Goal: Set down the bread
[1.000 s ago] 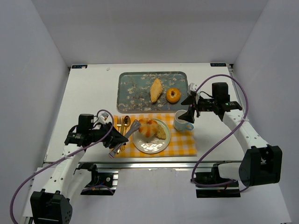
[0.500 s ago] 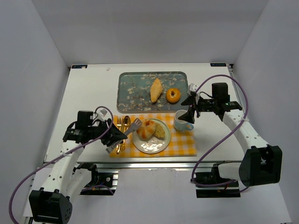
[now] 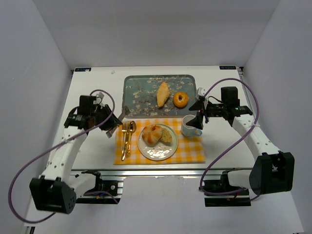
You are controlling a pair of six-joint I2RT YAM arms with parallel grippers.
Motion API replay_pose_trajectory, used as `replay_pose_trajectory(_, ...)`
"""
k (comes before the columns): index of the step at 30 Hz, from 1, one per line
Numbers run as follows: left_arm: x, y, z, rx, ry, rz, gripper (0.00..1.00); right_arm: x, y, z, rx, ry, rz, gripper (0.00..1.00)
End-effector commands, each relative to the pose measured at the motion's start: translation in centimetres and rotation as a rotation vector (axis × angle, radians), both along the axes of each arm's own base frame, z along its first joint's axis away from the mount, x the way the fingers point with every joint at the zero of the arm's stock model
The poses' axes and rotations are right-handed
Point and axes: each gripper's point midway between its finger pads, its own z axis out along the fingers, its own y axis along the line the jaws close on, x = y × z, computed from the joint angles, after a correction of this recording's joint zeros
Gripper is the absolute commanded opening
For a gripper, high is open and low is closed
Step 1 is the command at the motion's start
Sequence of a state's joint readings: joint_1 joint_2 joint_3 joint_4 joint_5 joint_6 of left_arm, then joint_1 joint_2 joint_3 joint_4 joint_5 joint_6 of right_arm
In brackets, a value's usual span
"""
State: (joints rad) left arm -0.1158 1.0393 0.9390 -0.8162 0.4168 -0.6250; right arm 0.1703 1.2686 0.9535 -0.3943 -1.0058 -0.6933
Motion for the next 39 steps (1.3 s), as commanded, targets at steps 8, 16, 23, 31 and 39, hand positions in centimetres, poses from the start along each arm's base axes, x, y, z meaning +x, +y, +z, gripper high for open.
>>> replay_pose_trajectory(8,10.2,11.7,-6.3,0.76,-0.131,0.043,0.12,-0.3,0.0,2.0,0.0,-0.102,0.034,0.89)
replay_pose_trajectory(16,11.0,13.2,-10.3,0.918,-0.218,-0.135,0.07,-0.7,0.0,1.8,-0.003,-0.085,0.036,0.89)
replay_pose_trajectory(23,9.0,13.1,-14.2,0.848,-0.116,-0.193,0.37,-0.6,-0.1,1.8,-0.016,-0.086,0.047,0.89)
replay_pose_trajectory(31,8.1,13.3,-13.9,0.834,-0.086,-0.17,0.71,0.4,-0.4,1.7,-0.012,0.021,-0.064,0.89)
replay_pose_trajectory(39,9.3,12.8,-6.9,0.774,-0.246,-0.019,0.97,5.2,-4.0,-0.9,-0.129,0.149,-0.479,0.89)
